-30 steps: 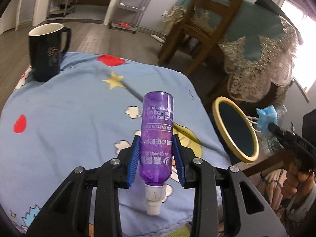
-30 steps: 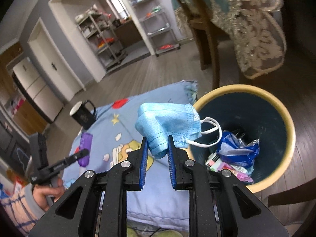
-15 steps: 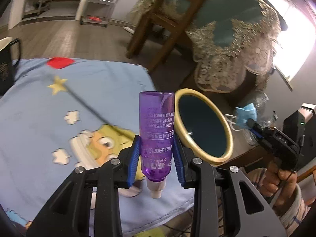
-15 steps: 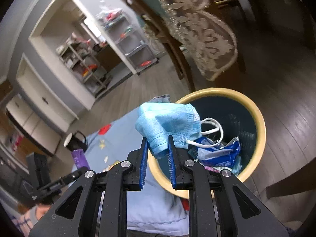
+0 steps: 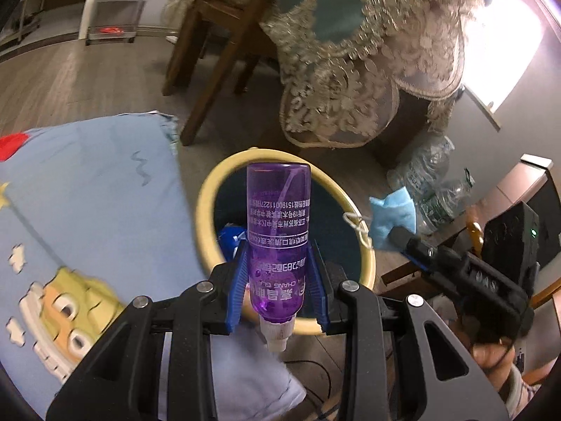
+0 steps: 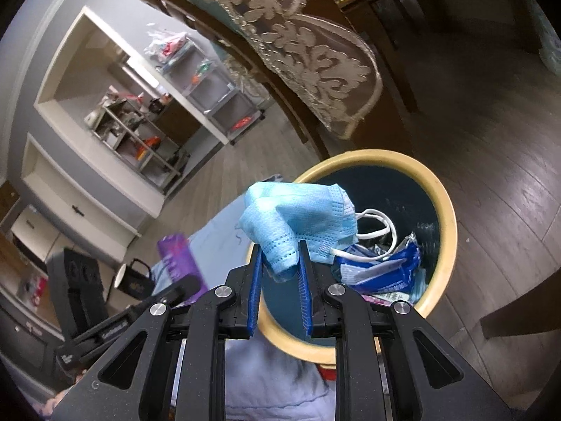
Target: Collect trash
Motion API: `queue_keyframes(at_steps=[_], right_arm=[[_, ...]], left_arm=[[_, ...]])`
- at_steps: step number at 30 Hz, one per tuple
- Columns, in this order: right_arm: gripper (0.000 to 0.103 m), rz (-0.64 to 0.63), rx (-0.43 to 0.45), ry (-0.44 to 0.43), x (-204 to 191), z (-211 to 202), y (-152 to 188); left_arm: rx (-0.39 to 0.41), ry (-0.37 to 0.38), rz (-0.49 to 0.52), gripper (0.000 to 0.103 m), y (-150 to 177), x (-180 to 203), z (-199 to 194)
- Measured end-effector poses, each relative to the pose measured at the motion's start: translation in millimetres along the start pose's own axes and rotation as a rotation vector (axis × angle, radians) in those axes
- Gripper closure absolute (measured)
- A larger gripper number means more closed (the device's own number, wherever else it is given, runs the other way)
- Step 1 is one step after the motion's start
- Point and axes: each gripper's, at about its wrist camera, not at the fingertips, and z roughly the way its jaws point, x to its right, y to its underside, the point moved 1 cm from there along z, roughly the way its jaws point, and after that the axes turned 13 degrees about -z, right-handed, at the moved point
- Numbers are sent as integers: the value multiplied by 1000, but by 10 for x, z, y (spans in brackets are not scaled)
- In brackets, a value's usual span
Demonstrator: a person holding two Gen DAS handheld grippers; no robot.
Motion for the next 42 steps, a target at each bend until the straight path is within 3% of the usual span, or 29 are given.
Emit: queue_keyframes(at_steps=[8, 15, 23, 28, 33, 42], right_arm=[[82, 37, -18, 8, 123, 86, 24], [82, 71, -57, 23, 240, 248, 68], [82, 79, -82, 39, 276, 330, 101], [77, 74, -101, 52, 272, 395, 89], [72, 46, -110, 71, 217, 411, 93], [52, -18, -77, 126, 84, 279, 64]], left_arm=[[-66, -48, -5, 71, -165, 249, 589], [-120, -92, -33, 71, -130, 171, 819], [-104, -94, -69, 62, -136, 34, 749], [-78, -76, -63, 52, -146, 62, 599], [-45, -57, -69, 49, -127, 91, 412], [59, -69, -23, 15, -19, 160, -56]])
